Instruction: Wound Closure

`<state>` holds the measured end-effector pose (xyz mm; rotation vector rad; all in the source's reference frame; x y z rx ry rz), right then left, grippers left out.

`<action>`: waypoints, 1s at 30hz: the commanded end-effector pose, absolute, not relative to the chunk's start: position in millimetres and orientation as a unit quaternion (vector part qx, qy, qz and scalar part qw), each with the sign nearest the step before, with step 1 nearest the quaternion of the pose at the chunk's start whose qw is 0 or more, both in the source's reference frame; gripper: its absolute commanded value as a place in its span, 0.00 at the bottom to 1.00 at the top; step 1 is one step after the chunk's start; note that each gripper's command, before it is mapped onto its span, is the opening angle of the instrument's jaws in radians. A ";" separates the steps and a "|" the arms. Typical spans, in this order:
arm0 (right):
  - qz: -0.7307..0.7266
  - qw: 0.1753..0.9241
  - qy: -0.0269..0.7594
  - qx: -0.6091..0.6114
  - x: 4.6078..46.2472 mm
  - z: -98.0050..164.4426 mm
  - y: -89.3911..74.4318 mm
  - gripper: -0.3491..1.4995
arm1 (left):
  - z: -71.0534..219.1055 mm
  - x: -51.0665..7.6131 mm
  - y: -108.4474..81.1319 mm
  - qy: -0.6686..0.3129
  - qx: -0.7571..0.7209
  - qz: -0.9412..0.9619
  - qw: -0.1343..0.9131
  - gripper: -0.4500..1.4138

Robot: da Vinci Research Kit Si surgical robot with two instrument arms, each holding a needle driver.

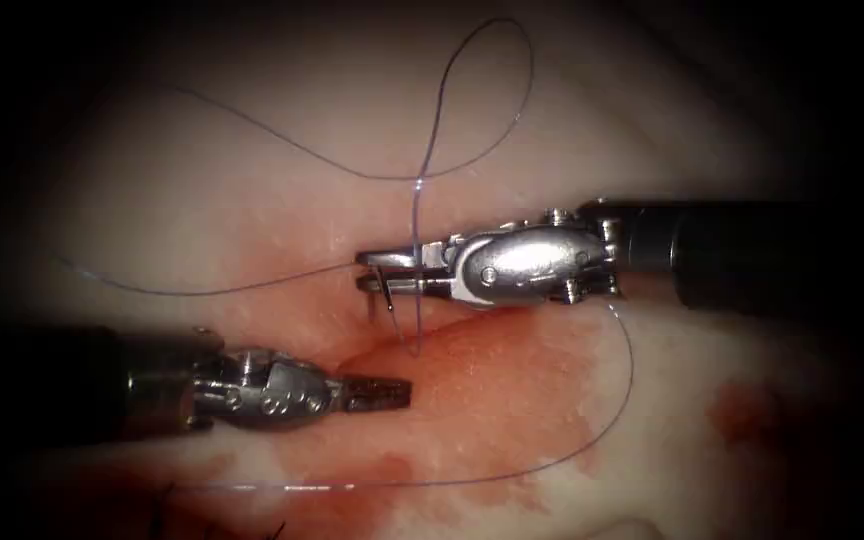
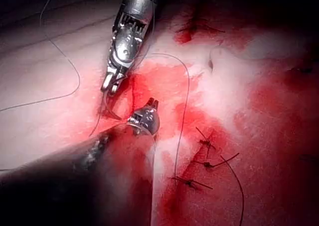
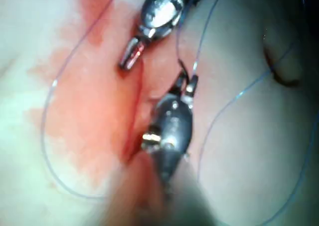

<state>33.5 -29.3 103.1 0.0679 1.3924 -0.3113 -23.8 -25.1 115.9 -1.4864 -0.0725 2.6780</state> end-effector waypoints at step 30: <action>-0.114 0.776 0.612 0.102 32.8 105.1 -31.6 0.00 | 116.6 -24.0 -25.3 -0.025 -0.486 0.873 0.038 0.21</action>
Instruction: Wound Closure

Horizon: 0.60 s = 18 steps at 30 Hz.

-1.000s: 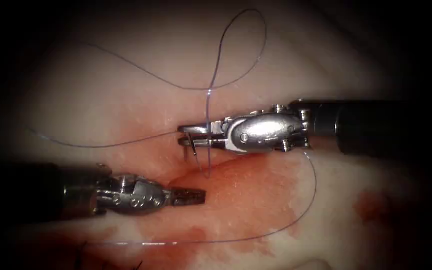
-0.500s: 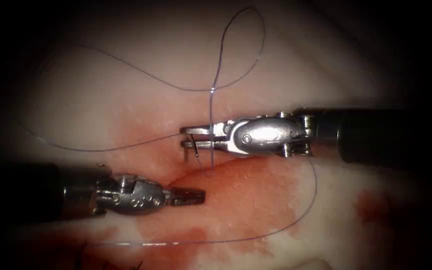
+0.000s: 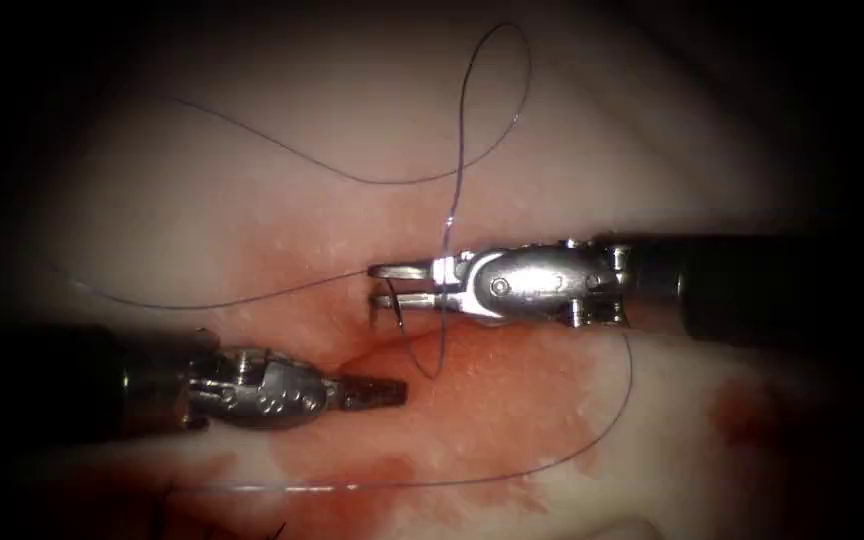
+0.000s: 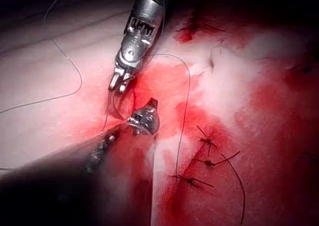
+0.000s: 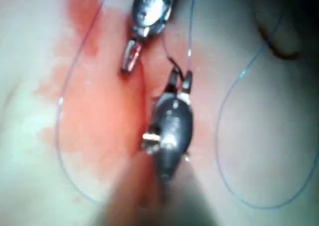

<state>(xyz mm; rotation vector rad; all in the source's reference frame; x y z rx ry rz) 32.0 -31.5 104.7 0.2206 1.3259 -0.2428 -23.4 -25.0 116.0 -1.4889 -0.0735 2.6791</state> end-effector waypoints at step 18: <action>-0.104 0.780 0.603 0.131 33.6 106.4 -32.6 0.00 | 116.6 -24.1 -25.4 -0.024 -0.485 0.873 0.038 0.21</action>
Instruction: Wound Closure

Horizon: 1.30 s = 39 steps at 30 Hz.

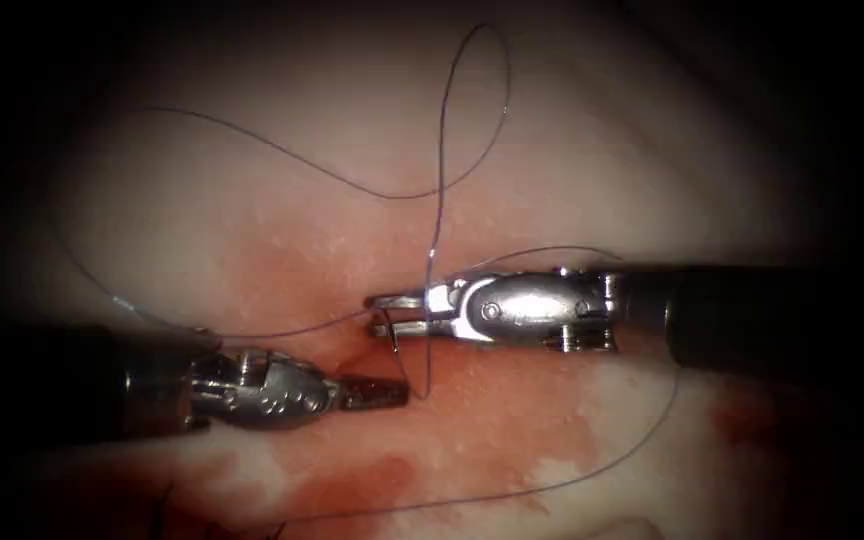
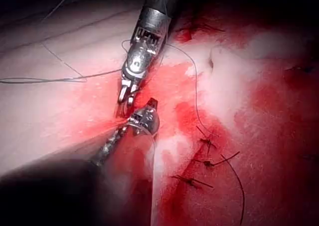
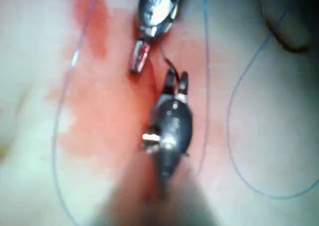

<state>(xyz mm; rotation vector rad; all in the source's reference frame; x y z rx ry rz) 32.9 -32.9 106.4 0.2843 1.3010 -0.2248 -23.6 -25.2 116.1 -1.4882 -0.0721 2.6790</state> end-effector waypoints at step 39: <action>-0.019 0.770 0.630 0.103 35.8 101.5 -22.4 0.00 | 117.6 -24.5 -25.9 -0.022 -0.479 0.877 0.035 0.21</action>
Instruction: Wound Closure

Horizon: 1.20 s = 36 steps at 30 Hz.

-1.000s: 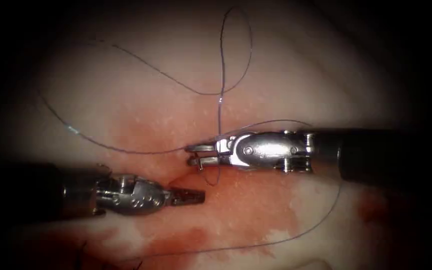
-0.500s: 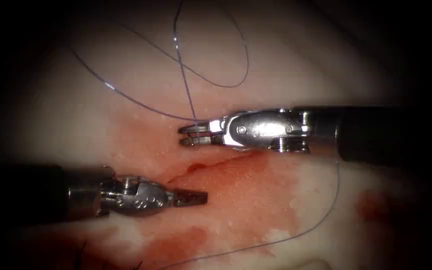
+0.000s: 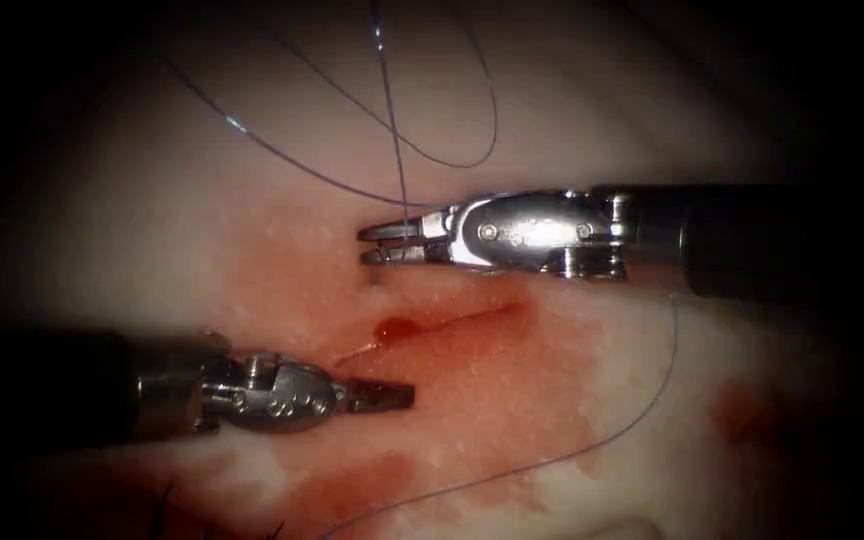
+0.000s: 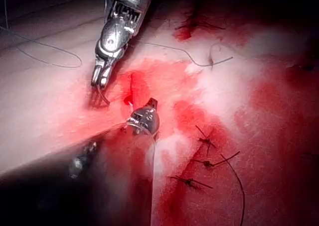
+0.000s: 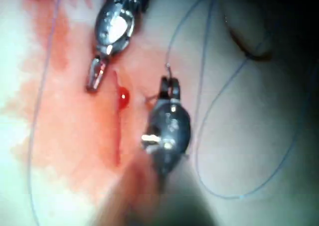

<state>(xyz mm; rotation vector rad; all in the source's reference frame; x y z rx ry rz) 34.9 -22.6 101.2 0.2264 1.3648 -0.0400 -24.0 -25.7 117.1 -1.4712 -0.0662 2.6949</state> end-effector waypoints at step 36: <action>0.084 0.766 0.599 0.217 38.0 102.6 -20.1 0.00 | 117.7 -24.4 -25.9 -0.022 -0.479 0.877 0.035 0.21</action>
